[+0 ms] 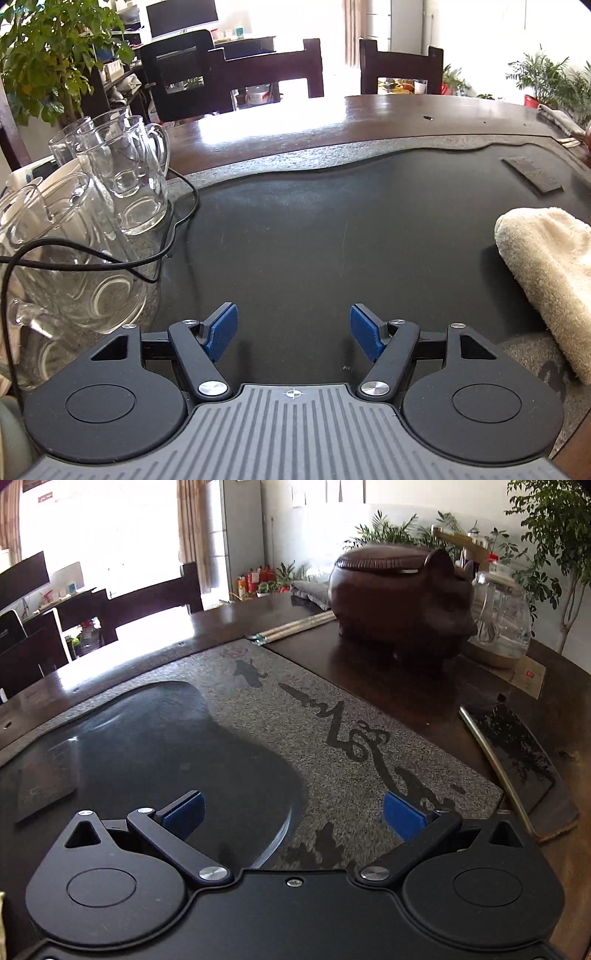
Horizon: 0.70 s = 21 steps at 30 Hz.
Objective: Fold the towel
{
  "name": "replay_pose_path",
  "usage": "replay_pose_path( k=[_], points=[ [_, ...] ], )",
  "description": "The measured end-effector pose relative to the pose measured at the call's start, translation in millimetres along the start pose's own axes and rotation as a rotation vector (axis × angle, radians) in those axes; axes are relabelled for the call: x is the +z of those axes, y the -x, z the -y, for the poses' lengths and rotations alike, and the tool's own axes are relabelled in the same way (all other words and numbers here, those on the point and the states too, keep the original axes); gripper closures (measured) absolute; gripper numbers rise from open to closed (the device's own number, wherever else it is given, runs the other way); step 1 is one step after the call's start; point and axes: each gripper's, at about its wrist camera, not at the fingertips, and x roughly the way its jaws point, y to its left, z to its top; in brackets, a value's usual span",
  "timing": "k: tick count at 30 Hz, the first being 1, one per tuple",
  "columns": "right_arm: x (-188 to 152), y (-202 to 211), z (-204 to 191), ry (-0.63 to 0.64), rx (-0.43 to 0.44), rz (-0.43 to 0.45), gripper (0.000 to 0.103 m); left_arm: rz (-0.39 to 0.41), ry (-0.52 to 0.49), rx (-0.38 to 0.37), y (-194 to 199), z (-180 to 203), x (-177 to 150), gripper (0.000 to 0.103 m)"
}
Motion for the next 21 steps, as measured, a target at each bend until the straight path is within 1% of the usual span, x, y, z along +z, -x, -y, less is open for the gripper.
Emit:
replay_pose_path(
  k=[2,6,14,18,21],
  points=[
    [2,-8,-1,0.021,-0.009,-0.012,0.0,-0.004,-0.002,0.002,-4,0,1,0.034],
    [5,-19,-5,0.071,-0.024,-0.008,0.0,-0.011,0.002,-0.004,-10,-2,1,0.034],
    [5,-24,-8,0.077,-0.015,0.036,0.0,-0.007,0.011,-0.011,-16,-4,-3,0.034],
    [8,-26,-7,0.08,-0.012,0.035,0.0,0.001,0.013,-0.015,-16,-4,-4,0.03],
    [8,-26,-7,0.079,-0.012,0.035,0.0,0.012,0.017,-0.01,-17,-4,-6,0.023]
  ],
)
